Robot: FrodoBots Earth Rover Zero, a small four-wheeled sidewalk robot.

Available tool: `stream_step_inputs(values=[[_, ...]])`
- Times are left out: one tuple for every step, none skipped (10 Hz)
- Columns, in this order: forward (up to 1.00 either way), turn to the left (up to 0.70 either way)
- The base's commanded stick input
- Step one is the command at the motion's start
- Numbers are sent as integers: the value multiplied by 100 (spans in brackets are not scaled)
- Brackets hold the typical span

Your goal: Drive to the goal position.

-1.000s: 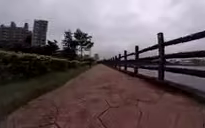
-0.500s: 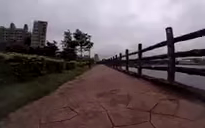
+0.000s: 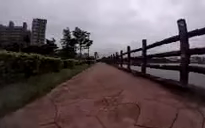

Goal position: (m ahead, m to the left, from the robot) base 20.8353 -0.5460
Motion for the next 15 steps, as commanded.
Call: stream_step_inputs(values=[[100,0],[100,0],[100,0],[100,0],[100,0],[100,0],[100,0],[100,0],[100,0],[100,0],[100,0],[100,0],[100,0],[100,0],[100,0]])
